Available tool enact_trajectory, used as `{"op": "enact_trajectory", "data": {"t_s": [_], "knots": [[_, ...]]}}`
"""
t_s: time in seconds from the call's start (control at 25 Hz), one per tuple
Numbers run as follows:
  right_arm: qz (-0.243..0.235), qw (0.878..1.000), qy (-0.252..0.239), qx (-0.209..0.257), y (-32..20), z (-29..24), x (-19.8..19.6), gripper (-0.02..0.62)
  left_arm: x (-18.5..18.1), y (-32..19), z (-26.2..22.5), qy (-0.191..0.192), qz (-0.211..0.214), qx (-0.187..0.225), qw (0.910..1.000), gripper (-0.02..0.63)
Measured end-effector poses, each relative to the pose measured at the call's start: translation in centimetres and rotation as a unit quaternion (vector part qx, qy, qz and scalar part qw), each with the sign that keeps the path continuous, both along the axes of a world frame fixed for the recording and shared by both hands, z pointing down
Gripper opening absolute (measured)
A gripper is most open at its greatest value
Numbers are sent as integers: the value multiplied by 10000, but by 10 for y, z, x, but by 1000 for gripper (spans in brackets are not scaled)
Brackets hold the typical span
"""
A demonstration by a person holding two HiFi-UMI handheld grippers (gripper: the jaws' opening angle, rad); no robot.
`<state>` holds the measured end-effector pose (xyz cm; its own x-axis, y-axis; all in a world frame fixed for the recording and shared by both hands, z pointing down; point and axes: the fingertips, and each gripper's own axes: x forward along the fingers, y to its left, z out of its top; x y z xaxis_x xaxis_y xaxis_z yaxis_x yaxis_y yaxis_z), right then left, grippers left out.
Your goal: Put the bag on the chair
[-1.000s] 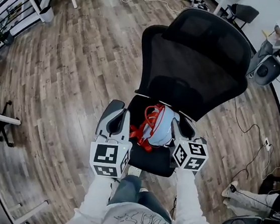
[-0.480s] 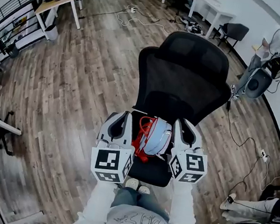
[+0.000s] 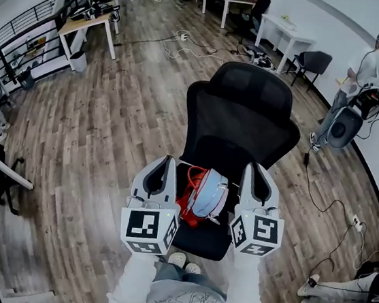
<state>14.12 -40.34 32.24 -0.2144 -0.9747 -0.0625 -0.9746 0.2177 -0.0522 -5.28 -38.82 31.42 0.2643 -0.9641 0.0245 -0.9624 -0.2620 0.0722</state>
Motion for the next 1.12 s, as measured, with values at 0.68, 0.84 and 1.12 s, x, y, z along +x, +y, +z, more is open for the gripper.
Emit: {"op": "enact_trajectory", "data": {"t_s": [0.68,0.84,1.12], "knots": [[-85,9988,-60,469,31,-49,9,40,1,31,-38,-99,-130,400,9991,5],[-127,9989,-83,448,30,-49,7,40,0,29,-34,-51,-140,365,9992,5],[-107,9991,19,420,28,-47,4,40,-2,27,-30,-41,-80,348,9994,5]]}}
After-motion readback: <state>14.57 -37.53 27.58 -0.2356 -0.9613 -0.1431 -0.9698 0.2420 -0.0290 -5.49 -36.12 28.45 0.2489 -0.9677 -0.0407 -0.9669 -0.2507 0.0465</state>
